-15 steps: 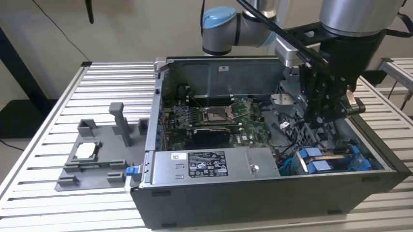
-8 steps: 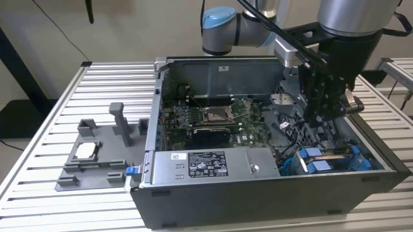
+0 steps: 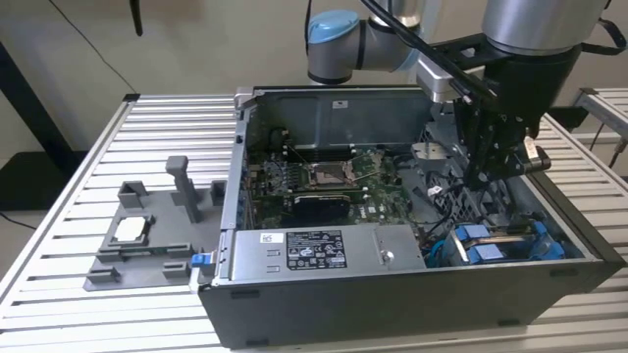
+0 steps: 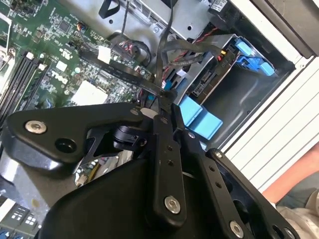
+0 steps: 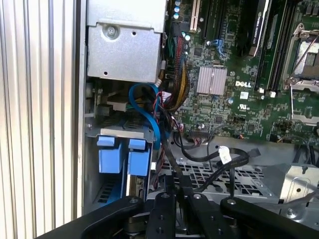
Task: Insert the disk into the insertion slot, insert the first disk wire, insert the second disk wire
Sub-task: 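Insert the second disk wire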
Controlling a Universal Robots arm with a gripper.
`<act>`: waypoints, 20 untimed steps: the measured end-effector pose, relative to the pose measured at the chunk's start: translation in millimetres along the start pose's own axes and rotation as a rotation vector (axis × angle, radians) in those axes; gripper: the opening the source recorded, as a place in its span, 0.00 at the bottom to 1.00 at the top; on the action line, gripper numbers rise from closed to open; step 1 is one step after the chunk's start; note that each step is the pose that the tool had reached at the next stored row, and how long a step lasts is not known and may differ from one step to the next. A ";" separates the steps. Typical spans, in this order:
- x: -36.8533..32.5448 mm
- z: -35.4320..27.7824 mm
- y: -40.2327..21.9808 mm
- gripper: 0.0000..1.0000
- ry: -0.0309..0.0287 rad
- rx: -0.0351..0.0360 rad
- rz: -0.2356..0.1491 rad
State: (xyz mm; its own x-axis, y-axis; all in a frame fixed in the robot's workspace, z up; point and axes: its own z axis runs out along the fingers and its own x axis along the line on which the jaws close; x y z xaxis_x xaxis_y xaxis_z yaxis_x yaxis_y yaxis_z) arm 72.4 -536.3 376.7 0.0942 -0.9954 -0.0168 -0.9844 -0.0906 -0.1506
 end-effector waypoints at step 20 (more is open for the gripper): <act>31.6 14.7 -27.6 0.16 -0.0056 -0.0592 0.002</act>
State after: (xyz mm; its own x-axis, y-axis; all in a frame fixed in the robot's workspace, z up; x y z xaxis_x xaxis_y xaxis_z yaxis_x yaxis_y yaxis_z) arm 104.8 -564.8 365.9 0.0930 -0.9954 -0.0225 -0.9917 -0.0906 -0.0918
